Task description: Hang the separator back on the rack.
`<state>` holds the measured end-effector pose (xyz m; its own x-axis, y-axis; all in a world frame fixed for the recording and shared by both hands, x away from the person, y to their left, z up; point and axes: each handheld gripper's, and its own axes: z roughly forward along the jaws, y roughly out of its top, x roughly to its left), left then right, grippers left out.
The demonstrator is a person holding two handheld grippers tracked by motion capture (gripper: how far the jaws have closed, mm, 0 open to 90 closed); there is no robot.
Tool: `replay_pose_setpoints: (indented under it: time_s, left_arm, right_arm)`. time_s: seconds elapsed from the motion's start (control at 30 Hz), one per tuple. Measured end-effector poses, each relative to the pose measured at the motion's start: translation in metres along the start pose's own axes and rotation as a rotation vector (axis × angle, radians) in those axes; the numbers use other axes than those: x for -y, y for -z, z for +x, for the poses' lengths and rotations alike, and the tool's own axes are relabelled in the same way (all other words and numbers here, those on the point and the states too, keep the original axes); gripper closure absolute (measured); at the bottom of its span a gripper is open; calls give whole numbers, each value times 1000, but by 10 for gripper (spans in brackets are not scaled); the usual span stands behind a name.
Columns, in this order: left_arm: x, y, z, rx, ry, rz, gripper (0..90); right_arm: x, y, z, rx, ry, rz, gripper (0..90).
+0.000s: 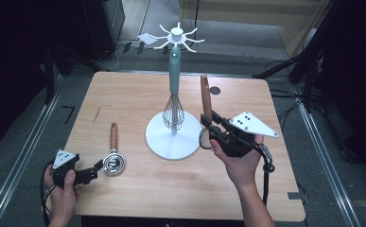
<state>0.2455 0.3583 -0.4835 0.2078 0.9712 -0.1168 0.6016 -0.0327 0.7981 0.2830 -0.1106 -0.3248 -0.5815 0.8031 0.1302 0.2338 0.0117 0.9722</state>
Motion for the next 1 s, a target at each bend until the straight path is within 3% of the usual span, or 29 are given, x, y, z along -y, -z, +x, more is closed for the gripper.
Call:
replay_pose_setpoints:
  time_s: [1.0]
  left_arm:
    - [1, 1, 0, -8, 3, -32, 25]
  right_arm:
    - [-38, -2, 15, 0, 29, -109, 704]
